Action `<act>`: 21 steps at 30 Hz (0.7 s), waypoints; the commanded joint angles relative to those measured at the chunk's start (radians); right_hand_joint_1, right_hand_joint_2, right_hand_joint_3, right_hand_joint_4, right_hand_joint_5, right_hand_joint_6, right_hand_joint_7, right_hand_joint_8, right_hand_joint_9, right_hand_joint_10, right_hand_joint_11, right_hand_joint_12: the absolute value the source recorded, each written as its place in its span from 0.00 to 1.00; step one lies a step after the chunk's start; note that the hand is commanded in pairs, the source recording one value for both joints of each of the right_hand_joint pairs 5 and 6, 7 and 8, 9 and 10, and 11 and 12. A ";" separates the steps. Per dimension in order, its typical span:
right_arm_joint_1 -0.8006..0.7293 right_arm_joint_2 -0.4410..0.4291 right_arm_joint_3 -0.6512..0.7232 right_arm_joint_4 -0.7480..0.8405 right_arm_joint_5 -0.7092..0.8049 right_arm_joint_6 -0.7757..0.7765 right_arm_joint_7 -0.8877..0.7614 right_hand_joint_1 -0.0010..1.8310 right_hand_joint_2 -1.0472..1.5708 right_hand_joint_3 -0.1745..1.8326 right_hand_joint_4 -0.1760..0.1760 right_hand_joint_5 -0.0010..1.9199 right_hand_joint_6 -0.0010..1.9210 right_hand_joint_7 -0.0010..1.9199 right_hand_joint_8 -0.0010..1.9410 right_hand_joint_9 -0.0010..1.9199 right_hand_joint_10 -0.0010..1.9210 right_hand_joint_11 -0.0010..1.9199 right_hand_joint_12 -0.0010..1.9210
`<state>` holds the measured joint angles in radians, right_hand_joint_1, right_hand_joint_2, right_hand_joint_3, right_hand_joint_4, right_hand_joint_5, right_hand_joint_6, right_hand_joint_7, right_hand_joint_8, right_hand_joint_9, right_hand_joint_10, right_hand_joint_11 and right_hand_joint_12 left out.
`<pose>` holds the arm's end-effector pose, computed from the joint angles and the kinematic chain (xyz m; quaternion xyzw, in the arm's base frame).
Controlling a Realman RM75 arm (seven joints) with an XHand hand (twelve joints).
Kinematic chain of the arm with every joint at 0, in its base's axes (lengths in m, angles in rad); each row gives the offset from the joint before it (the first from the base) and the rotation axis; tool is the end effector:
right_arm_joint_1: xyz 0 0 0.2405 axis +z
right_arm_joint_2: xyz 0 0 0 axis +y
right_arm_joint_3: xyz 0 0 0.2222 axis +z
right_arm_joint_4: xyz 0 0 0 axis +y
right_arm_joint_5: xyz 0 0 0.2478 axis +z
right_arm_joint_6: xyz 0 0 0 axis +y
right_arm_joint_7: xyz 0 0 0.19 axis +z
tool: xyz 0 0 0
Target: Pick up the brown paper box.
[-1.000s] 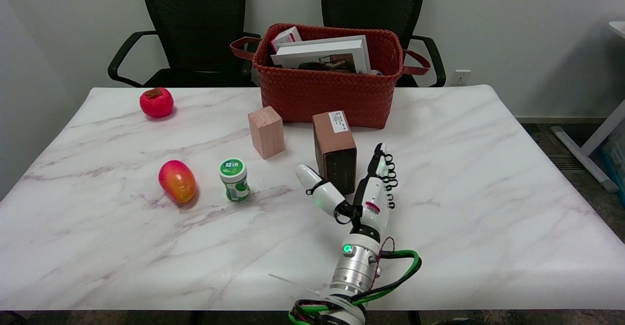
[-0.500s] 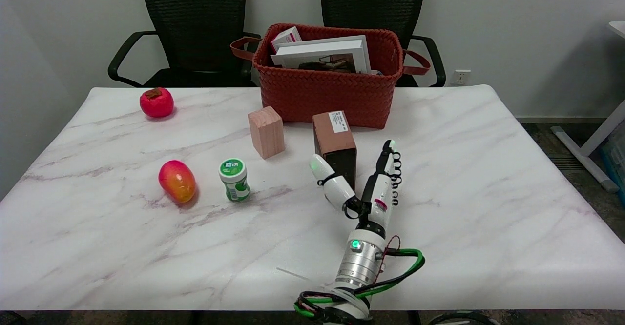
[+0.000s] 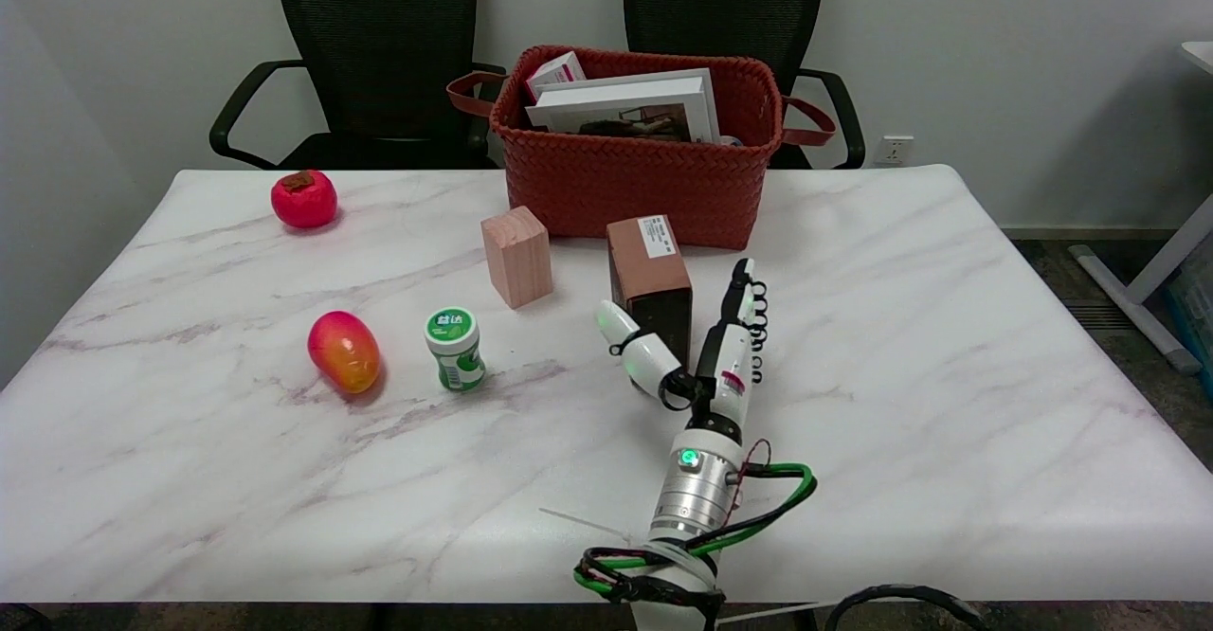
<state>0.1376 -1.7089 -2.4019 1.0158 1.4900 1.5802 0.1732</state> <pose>-0.2887 -0.3290 0.1614 0.3462 -0.2345 0.5933 0.6879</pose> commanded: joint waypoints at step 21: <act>-0.005 0.057 0.005 0.098 0.044 -0.184 0.023 0.58 0.51 0.15 0.50 0.00 0.00 0.00 0.00 0.00 0.00 0.00 0.00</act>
<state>0.1492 -1.6672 -2.3960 1.0609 1.5255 1.4921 0.1973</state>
